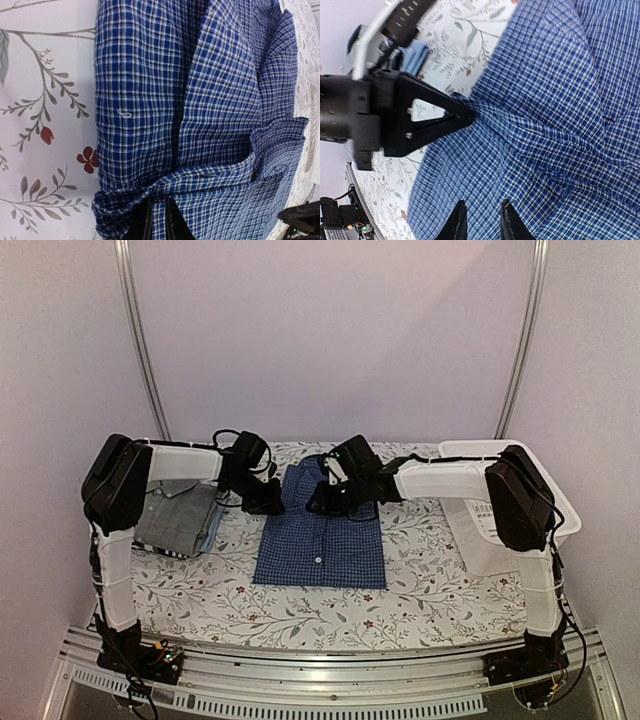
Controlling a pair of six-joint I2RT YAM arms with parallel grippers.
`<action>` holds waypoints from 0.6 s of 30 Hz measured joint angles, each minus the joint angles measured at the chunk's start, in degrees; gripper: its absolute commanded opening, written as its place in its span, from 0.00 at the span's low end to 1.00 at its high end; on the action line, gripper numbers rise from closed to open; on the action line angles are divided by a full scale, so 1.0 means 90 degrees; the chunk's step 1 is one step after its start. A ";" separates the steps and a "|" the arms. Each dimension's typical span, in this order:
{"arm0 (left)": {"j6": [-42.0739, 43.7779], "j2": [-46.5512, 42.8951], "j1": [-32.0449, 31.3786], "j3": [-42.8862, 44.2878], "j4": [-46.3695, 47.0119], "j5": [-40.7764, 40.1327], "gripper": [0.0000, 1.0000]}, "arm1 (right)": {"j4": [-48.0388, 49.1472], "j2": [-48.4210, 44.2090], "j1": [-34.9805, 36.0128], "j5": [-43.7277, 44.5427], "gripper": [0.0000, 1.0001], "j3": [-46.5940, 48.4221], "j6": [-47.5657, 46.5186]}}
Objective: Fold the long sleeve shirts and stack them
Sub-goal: Smooth out the 2/3-rectangle-folded shirt at the center of the board.
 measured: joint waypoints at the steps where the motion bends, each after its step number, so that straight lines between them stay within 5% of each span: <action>1: 0.0000 0.0017 0.0000 0.0012 0.0000 0.0002 0.11 | 0.0012 0.0136 0.0000 -0.0056 0.21 0.0024 0.0007; 7: 0.0000 0.0121 0.0002 0.0017 0.0000 0.0002 0.10 | 0.0100 0.0925 -0.0231 -0.0289 0.20 0.0085 0.0126; 18: 0.0022 0.0192 0.0061 0.0017 0.0002 0.0007 0.10 | 0.0267 0.0359 -0.0529 -0.0187 0.24 -0.0534 0.0308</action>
